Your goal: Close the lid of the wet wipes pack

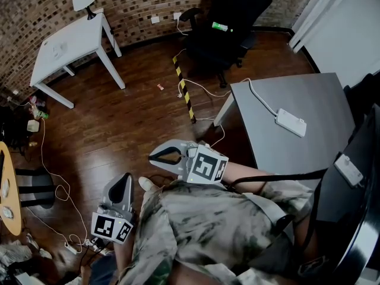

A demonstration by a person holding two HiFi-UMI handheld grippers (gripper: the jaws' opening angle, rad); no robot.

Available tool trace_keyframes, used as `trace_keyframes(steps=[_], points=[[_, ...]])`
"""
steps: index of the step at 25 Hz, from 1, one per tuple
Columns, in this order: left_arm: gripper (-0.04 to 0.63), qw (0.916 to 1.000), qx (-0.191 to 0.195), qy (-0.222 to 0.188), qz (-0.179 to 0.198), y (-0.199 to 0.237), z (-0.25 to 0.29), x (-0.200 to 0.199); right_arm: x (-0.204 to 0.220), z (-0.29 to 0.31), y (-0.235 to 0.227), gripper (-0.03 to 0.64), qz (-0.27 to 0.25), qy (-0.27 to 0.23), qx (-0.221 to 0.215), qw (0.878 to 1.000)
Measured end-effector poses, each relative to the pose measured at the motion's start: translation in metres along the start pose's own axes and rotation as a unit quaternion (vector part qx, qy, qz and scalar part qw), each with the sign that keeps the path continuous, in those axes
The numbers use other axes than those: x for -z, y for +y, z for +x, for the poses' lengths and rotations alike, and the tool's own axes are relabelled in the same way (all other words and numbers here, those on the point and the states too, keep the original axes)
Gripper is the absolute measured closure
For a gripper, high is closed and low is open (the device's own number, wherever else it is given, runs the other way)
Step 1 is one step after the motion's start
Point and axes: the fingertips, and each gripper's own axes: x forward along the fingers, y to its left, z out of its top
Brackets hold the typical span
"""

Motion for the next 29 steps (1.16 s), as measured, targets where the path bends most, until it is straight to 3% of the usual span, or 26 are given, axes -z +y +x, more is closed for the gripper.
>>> trace_keyframes(steps=[29], points=[[0.594,0.9999,0.003,0.005,-0.008,0.035,0.005,0.005,0.009,0.030,-0.015,0.611,-0.002,0.013,-0.010,1.000]])
